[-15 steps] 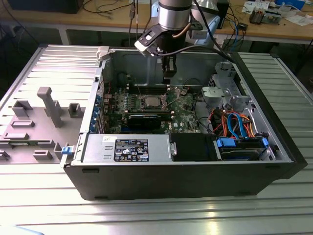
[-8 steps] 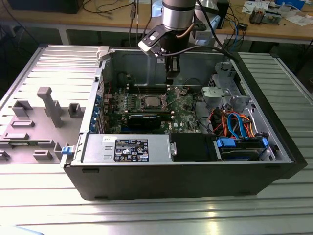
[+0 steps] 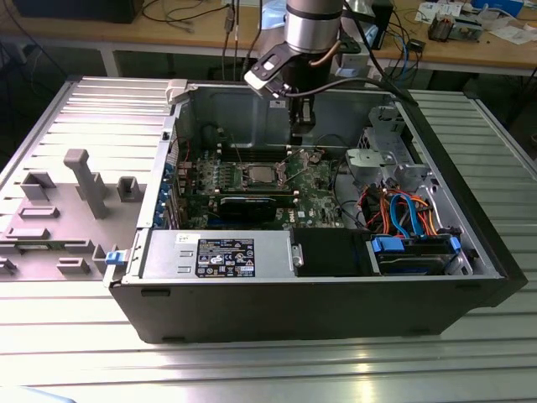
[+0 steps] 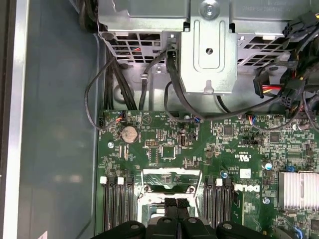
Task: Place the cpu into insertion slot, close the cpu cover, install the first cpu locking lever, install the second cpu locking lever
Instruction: 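Close the cpu cover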
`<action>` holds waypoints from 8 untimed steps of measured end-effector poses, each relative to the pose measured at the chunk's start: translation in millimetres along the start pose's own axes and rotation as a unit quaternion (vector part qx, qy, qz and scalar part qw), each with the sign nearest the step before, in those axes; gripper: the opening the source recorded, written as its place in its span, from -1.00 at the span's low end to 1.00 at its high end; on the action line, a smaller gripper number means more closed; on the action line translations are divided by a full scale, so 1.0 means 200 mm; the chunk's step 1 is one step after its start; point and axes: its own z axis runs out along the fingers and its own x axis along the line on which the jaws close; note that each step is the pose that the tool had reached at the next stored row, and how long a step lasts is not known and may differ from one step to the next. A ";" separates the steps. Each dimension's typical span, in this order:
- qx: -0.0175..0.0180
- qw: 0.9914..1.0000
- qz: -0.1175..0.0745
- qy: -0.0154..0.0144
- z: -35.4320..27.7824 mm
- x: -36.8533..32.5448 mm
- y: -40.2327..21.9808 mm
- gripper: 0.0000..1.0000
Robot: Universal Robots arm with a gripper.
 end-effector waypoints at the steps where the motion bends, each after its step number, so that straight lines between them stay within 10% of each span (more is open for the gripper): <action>1: 0.000 1.000 0.000 0.000 0.001 0.000 0.013 -0.79; 8: 0.000 1.000 0.000 0.000 0.004 -0.002 0.057 -0.79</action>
